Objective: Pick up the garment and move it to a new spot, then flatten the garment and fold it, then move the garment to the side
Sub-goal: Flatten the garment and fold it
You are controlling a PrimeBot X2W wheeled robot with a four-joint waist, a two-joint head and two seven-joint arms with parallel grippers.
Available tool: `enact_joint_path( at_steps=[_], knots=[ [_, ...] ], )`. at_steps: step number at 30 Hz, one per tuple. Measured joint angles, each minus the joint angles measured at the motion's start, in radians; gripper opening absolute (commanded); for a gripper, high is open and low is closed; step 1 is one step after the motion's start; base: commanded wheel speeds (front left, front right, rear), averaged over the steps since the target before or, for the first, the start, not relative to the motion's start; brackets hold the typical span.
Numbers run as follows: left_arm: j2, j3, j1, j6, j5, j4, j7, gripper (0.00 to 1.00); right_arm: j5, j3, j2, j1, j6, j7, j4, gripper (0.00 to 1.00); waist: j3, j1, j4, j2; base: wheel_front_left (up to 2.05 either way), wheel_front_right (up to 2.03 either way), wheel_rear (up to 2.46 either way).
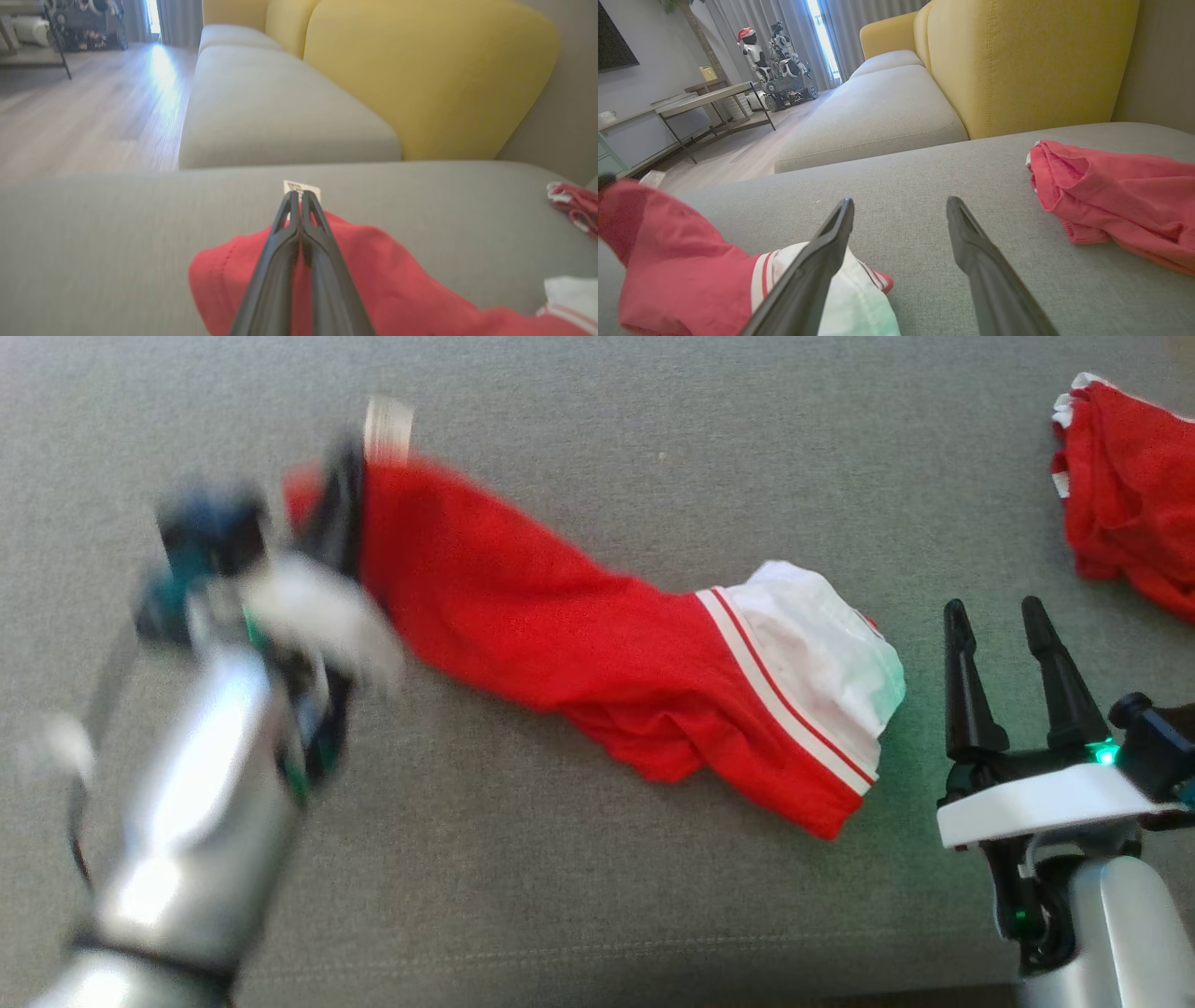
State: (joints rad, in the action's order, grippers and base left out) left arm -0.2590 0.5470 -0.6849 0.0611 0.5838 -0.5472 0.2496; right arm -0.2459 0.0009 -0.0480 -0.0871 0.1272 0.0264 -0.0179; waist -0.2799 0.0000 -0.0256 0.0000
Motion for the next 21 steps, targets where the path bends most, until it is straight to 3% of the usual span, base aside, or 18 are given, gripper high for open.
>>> enact_joint_path(
  at_steps=[4, 8, 17, 18, 19, 21],
  knots=[
    [-0.013, -0.048, 0.283, 0.053, -0.002, 0.15, 0.0, 0.0, -0.001, -0.009, 0.0, 0.001, 0.0, 0.0, -0.001, 1.0, -0.006, 0.0, 0.011, 0.0, 0.0, 0.0, 0.0],
    [-0.016, -0.087, 0.45, 0.071, -0.029, 0.23, 0.0, 0.0, 0.002, -0.018, 0.0, 0.002, 0.0, -0.004, -0.005, 1.0, -0.012, 0.0, 0.032, 0.0, 0.0, 0.0, 0.0],
    [0.027, -0.135, 0.498, 0.004, -0.04, 0.213, 0.0, 0.0, 0.01, -0.026, 0.0, 0.001, 0.0, -0.029, -0.025, 1.0, -0.002, 0.0, 0.067, 0.0, 0.0, 0.0, 0.0],
    [0.034, -0.141, 0.499, -0.002, -0.04, 0.21, 0.0, 0.83, 0.01, -0.027, 0.0, 0.002, 0.0, -0.035, -0.026, 1.0, 0.002, 0.0, 0.068, 0.0, 0.0, 0.0, 0.0],
    [0.039, -0.146, 0.498, -0.012, -0.042, 0.211, 0.0, 1.0, 0.01, -0.027, 0.0, 0.002, 0.0, -0.035, -0.029, 1.0, 0.006, 0.0, 0.068, 0.0, 0.0, 0.0, 0.0],
    [0.049, -0.164, 0.499, -0.027, -0.043, 0.211, 0.0, 1.0, 0.01, -0.027, 0.0, 0.003, 0.0, -0.036, -0.03, 1.0, 0.018, 0.0, 0.068, 0.0, 0.0, 0.0, 0.0]
  ],
)
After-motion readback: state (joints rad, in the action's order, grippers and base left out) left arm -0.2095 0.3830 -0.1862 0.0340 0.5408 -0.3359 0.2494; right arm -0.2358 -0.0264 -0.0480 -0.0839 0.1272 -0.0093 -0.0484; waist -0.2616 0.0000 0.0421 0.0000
